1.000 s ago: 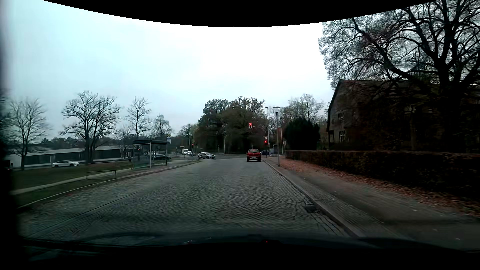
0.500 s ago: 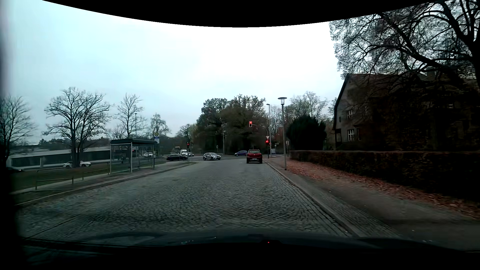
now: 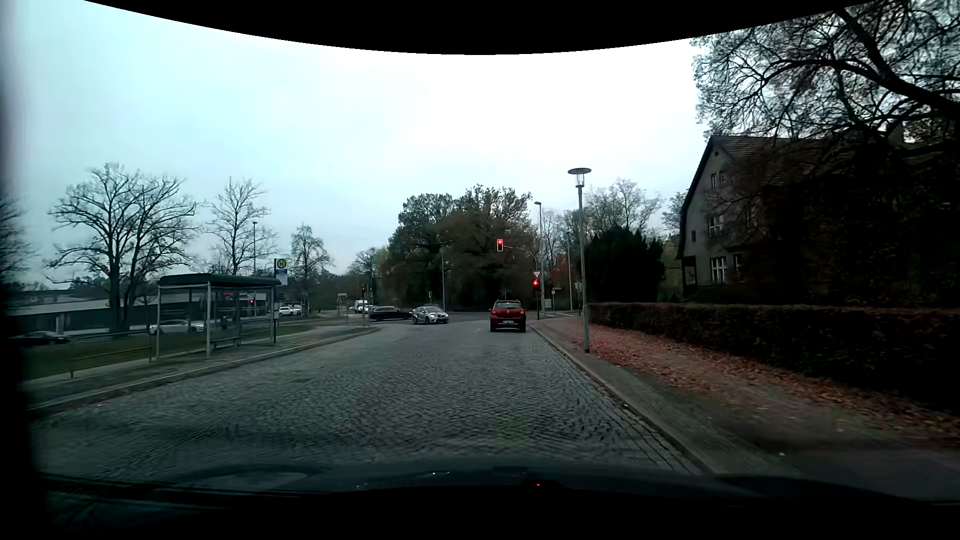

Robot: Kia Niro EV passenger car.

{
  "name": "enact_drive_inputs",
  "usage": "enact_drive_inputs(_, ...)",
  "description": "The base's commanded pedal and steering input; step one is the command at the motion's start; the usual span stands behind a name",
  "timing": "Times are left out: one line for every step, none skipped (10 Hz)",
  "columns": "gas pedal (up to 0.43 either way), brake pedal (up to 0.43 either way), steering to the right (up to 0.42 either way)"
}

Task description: Follow the waypoints while adhering to traffic rules and regulations

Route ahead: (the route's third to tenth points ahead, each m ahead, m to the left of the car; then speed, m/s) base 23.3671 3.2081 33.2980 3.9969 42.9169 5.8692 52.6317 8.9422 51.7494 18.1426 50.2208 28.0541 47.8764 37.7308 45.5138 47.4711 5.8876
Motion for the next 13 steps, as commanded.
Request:
enact_drive_inputs(0.000, 0.018, 0.006)
enact_drive_inputs(0.000, 0.024, 0.005)
enact_drive_inputs(0.000, 0.018, 0.004)
enact_drive_inputs(0.000, 0.037, 0.005)
enact_drive_inputs(0.000, 0.024, 0.005)
enact_drive_inputs(0.000, 0.024, 0.002)
enact_drive_inputs(0.000, 0.018, 0.001)
enact_drive_inputs(0.000, 0.024, 0.001)
enact_drive_inputs(0.000, 0.037, 0.001)
enact_drive_inputs(0.000, 0.018, -0.001)
enact_drive_inputs(0.000, 0.024, -0.005)
enact_drive_inputs(0.000, 0.030, -0.007)
enact_drive_inputs(0.000, 0.037, -0.008)
